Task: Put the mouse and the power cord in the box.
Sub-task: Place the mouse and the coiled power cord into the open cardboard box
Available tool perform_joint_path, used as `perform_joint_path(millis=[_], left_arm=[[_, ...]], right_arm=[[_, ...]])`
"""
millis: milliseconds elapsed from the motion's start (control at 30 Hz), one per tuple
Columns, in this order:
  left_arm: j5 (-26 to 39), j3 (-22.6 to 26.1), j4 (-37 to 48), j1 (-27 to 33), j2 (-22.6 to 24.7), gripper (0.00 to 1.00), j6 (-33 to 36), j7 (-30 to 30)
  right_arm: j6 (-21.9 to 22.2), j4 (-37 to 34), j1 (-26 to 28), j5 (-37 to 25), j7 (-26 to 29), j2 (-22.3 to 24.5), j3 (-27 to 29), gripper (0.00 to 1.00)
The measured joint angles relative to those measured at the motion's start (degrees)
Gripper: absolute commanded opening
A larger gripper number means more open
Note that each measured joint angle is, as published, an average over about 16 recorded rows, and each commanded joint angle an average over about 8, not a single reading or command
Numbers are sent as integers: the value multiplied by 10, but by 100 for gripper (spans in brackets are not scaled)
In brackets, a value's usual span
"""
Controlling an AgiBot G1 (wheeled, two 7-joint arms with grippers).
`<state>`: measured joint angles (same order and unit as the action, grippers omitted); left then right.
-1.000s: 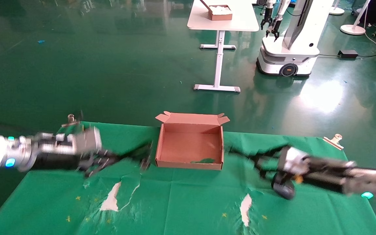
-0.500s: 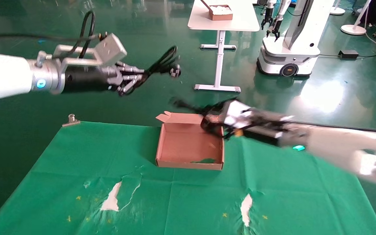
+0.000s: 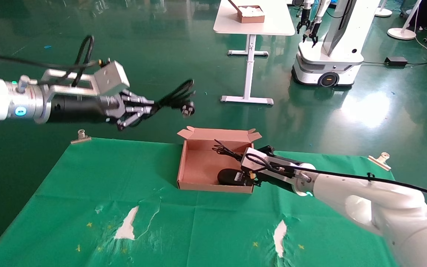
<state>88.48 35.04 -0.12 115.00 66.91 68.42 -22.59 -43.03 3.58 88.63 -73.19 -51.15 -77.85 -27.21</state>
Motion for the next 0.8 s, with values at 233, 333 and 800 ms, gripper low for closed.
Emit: perform_joint_path(millis=[233,333,800], left_arm=[[9,6,7,-22,24,0,-4,4],[18,12,5,-36,47,0,-19,11],[62,94,-152,-137,118,0,-166,96]], right_arm=[[-6,18,5,0,4,4,-8,100],[-16,23,13,4,2,12,-8,100],[-203,58,88,47,-13,117,15,100]])
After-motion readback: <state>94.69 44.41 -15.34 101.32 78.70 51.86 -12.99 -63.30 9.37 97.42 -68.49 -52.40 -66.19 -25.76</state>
